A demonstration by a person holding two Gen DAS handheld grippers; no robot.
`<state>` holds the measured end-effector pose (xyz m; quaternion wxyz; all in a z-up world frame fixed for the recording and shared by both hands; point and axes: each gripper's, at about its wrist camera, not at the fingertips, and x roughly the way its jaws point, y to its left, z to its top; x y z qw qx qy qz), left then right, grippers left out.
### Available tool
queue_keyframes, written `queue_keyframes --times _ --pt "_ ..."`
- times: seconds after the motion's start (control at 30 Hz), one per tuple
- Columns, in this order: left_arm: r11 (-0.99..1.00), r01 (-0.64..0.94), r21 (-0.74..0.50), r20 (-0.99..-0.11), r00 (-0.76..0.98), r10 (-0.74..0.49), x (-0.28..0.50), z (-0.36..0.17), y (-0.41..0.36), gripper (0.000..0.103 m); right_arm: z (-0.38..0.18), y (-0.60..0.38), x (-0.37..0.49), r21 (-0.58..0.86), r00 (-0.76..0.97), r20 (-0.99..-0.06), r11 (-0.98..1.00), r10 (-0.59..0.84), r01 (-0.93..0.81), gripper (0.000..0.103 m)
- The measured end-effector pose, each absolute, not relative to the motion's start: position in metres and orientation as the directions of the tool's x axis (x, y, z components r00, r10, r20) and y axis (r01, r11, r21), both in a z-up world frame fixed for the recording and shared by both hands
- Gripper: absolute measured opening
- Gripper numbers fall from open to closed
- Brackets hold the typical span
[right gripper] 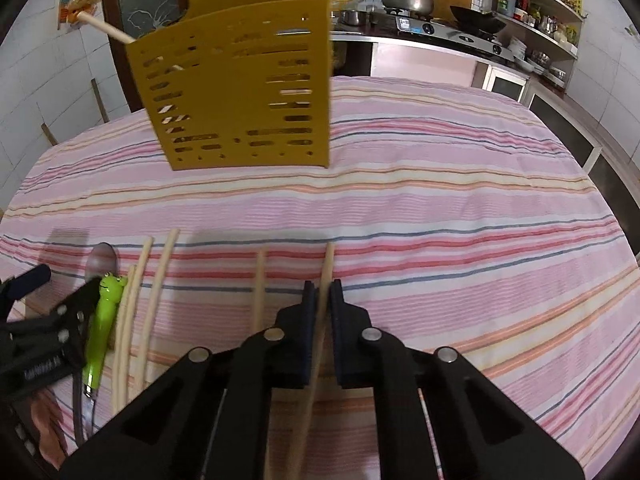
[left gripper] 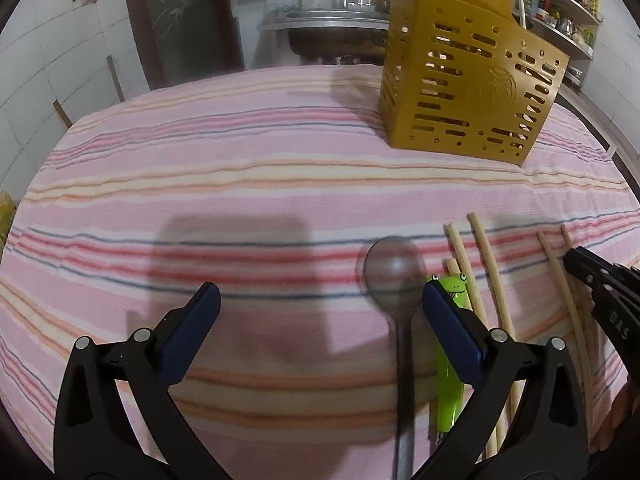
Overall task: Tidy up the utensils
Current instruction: 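Return the right tool to the chopsticks on the table, then grasp another chopstick with the right tool while the left tool grasps the metal spoon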
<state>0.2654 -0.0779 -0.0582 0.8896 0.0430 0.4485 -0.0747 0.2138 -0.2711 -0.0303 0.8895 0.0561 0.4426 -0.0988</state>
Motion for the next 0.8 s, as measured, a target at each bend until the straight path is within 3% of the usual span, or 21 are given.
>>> queue_keyframes --times 0.27,0.43,0.67,0.8 --pt "0.986 0.164 0.009 -0.815 0.573 -0.088 0.276 -0.06 -0.09 0.09 -0.03 -0.284 0.213 0.027 0.587 -0.8 0.972 -0.12 0.235 0.007" --pt "0.983 0.182 0.024 -0.813 0.575 -0.086 0.274 -0.057 -0.1 0.072 -0.03 -0.286 0.221 0.021 0.576 -0.809 0.975 -0.115 0.223 0.007" --pt "0.975 0.218 0.036 -0.823 0.56 -0.095 0.271 -0.052 -0.115 0.036 -0.028 -0.291 0.224 0.039 0.572 -0.814 0.975 -0.096 0.219 0.006" --pt "0.976 0.216 0.033 -0.815 0.57 -0.099 0.268 -0.051 -0.115 0.035 -0.024 -0.295 0.22 0.056 0.589 -0.803 0.974 -0.088 0.222 0.006"
